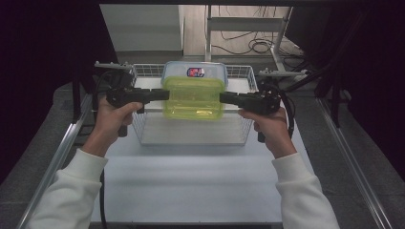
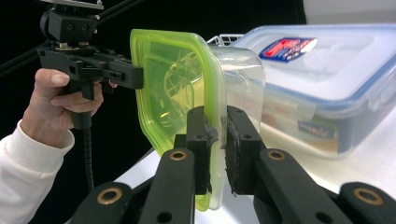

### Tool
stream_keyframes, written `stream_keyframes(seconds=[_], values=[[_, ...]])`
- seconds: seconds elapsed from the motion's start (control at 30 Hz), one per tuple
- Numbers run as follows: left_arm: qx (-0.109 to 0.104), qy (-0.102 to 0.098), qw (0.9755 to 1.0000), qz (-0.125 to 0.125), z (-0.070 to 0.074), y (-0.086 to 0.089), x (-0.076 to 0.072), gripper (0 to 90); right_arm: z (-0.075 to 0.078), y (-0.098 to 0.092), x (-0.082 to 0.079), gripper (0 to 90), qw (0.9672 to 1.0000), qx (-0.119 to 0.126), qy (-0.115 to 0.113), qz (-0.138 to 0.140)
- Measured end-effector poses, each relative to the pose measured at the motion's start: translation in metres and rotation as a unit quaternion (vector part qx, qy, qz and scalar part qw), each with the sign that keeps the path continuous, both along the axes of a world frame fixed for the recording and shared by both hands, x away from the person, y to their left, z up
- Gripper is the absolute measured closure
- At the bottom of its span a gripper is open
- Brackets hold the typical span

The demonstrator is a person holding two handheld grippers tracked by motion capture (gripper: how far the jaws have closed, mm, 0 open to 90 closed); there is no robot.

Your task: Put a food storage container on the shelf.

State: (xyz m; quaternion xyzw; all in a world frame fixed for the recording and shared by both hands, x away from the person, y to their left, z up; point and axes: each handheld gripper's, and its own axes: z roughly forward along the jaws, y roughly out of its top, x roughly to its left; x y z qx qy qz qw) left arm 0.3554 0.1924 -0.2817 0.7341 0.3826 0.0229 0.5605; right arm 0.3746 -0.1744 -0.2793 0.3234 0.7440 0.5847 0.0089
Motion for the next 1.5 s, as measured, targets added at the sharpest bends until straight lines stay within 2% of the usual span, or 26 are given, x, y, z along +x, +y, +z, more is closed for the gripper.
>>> stream_keyframes(seconds=[0.37,0.77,1.03,1.07,1.13,1.23,1.37,1.5], values=[[-0.002,0.007,1.0,-0.005,0.018,0.005,0.036,78.9,0.018,0.004,0.031,80.7,0.9999,0.008,0.008,-0.008],[-0.006,0.021,0.9998,0.003,0.032,0.008,0.073,79.1,0.031,0.009,0.065,80.9,0.9993,0.018,0.026,-0.019],[-0.01,0.042,0.999,0.008,0.024,0.009,0.091,79.2,0.029,0.011,0.085,80.8,0.9985,0.012,0.046,-0.028],[-0.017,0.043,0.9989,0.007,0.023,0.01,0.092,79.2,0.027,0.012,0.087,80.8,0.9983,0.011,0.05,-0.027],[-0.02,0.045,0.9988,0.01,0.023,0.01,0.093,79.1,0.025,0.011,0.09,80.8,0.998,0.018,0.056,-0.025],[-0.024,0.051,0.9982,0.02,0.023,0.009,0.096,79.0,0.026,0.011,0.095,80.3,0.9973,0.023,0.063,-0.028],[-0.044,0.064,0.9964,0.036,0.021,0.009,0.101,78.2,0.024,0.012,0.101,79.1,0.9963,0.034,0.07,-0.035],[-0.048,0.068,0.9954,0.048,0.02,0.007,0.105,76.9,0.023,0.014,0.106,77.3,0.9956,0.033,0.073,-0.048]])
